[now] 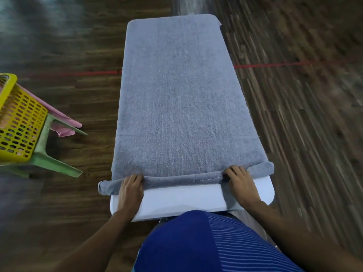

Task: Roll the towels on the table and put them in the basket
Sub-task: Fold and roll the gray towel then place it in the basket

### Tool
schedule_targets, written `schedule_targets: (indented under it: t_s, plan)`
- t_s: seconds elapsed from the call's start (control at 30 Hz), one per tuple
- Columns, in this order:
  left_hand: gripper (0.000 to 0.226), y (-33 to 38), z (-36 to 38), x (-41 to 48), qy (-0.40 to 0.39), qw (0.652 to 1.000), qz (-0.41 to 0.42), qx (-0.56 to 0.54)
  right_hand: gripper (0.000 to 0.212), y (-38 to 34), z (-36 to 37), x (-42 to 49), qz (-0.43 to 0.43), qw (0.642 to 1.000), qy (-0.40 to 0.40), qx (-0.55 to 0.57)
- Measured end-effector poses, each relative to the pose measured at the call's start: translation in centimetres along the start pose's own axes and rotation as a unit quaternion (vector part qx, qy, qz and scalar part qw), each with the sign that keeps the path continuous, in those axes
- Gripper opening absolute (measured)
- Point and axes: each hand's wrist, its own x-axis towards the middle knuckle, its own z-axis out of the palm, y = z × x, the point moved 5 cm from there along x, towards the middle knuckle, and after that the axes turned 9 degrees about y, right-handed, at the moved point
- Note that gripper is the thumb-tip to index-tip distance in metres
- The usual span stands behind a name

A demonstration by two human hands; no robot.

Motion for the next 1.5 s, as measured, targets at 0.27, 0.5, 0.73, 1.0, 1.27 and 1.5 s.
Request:
schedule_targets:
  t_s: [0.27, 0.5, 0.73, 1.0, 1.27, 1.5]
  plan:
    - [0.036, -0.4, 0.7, -1.2, -0.049, 0.996, 0.058, 0.042, 0.05, 0.1, 0.3, -1.0, 0.017, 0.999, -0.031, -0.01]
    - [0.02, 0.0, -0.2, 1.1, -0.088, 0.996, 0.028, 0.016, 0.029, 0.8, 0.1, 1.6, 0.075, 0.992, -0.103, 0.008]
    - [0.015, -0.9, -0.2, 1.9, -0.17, 0.985, -0.04, 0.009, 0.021, 1.5, 0.6, 2.4, 0.125, 0.968, -0.209, 0.057]
    - [0.008, 0.2, 0.0, 1.5, -0.014, 1.0, 0.016, -0.012, 0.034, 1.2, 0.4, 1.0, 0.041, 0.998, -0.026, -0.031]
    - [0.04, -0.4, 0.6, -0.8, -0.057, 0.994, 0.083, 0.043, 0.036, 2.0, 0.3, -0.5, 0.058, 0.998, -0.038, -0.014]
    - [0.026, -0.1, -0.3, 2.2, -0.137, 0.99, 0.03, 0.012, 0.028, 2.2, -0.3, 0.5, 0.113, 0.987, -0.1, -0.049]
